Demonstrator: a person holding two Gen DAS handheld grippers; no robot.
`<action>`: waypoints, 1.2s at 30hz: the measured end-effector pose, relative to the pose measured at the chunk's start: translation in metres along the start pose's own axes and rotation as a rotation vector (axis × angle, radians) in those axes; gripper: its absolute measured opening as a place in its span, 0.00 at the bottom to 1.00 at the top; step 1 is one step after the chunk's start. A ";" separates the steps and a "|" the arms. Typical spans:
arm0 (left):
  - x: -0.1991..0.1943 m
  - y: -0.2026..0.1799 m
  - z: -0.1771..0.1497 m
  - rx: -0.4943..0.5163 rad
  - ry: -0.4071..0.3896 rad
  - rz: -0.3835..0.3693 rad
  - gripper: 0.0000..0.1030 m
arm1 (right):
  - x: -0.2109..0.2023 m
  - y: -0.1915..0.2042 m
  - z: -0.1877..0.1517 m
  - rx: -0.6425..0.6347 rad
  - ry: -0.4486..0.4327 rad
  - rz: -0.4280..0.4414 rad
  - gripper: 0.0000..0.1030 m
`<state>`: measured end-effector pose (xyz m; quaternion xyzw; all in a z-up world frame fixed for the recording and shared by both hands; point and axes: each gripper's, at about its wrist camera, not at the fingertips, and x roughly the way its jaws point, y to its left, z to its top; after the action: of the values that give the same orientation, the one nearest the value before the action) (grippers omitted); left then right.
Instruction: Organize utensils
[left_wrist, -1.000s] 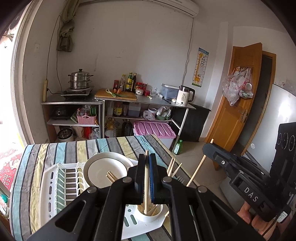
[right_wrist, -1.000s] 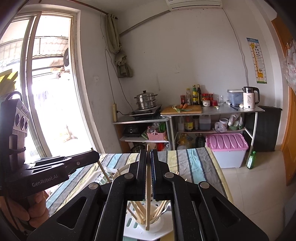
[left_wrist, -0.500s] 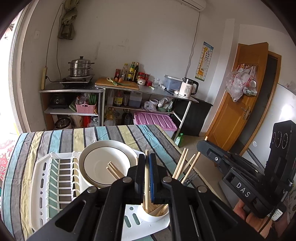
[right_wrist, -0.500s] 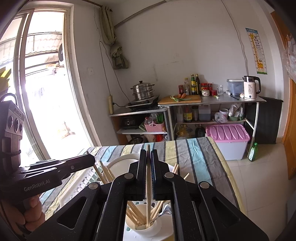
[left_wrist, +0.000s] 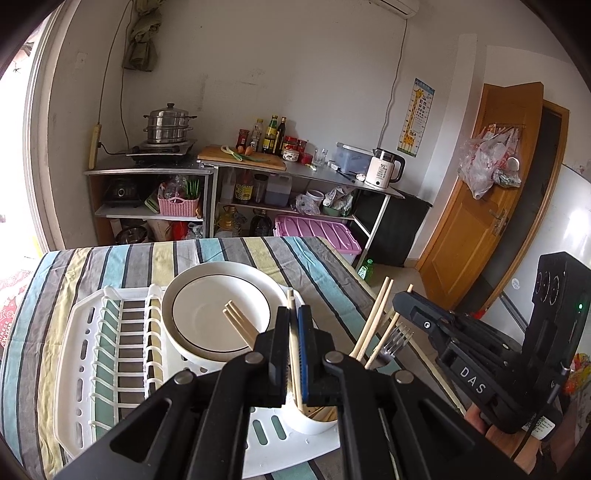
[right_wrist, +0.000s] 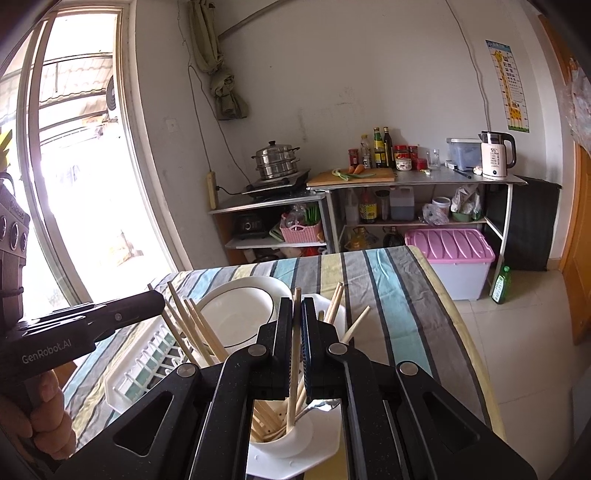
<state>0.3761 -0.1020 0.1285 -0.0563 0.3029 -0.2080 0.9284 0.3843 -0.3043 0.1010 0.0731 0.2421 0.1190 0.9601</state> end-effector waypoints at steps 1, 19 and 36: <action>0.000 0.000 0.000 0.000 -0.001 0.004 0.05 | 0.000 -0.001 0.001 0.000 0.003 0.001 0.04; -0.023 0.008 -0.020 -0.020 -0.011 0.064 0.27 | -0.035 0.003 -0.008 -0.022 -0.005 0.004 0.22; -0.110 0.000 -0.133 -0.012 -0.048 0.151 0.42 | -0.136 0.037 -0.093 -0.073 -0.029 0.032 0.42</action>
<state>0.2178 -0.0525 0.0802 -0.0439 0.2852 -0.1343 0.9480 0.2161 -0.2973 0.0879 0.0435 0.2226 0.1420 0.9635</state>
